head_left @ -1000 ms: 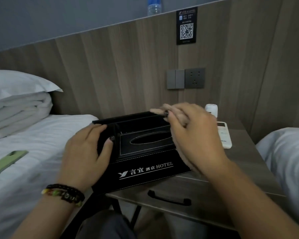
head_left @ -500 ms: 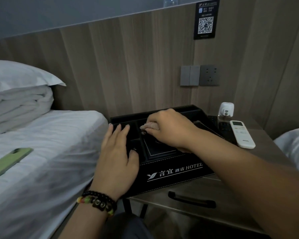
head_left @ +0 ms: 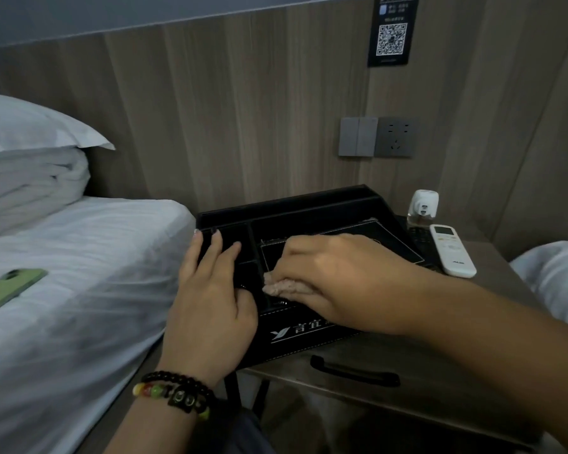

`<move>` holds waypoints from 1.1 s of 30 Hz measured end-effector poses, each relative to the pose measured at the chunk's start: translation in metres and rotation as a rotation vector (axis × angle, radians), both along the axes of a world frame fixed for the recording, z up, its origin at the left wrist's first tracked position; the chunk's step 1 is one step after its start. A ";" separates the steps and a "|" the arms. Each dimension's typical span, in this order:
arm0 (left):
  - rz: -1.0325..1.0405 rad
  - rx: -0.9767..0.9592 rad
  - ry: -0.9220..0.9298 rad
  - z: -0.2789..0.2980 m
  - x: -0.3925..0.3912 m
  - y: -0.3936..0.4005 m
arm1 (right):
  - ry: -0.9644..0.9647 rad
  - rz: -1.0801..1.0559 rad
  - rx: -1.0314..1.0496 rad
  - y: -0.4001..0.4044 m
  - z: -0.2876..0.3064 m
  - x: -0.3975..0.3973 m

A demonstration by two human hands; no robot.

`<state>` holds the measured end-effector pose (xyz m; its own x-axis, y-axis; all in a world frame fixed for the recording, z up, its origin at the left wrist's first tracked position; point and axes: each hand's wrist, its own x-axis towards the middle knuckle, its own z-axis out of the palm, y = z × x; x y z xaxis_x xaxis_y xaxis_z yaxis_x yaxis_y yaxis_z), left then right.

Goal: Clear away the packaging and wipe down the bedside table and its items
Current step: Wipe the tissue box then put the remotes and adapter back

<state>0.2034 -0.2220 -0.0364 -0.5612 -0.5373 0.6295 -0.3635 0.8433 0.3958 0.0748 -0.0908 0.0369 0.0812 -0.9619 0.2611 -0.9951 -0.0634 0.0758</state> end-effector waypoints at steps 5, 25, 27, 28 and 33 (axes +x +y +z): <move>-0.010 -0.013 -0.014 0.000 0.002 0.000 | 0.004 -0.036 0.028 0.025 0.004 -0.013; -0.016 0.005 -0.028 0.006 0.000 -0.003 | 0.148 -0.552 -0.041 -0.031 0.015 -0.073; -0.014 0.007 -0.027 0.006 0.000 -0.003 | 0.131 -0.503 -0.052 -0.043 0.014 -0.063; -0.013 0.005 -0.026 0.006 0.000 -0.003 | 0.101 -0.457 -0.067 -0.047 0.013 -0.056; -0.002 -0.010 -0.028 0.003 0.001 -0.002 | 0.003 -0.155 -0.100 -0.057 0.005 -0.016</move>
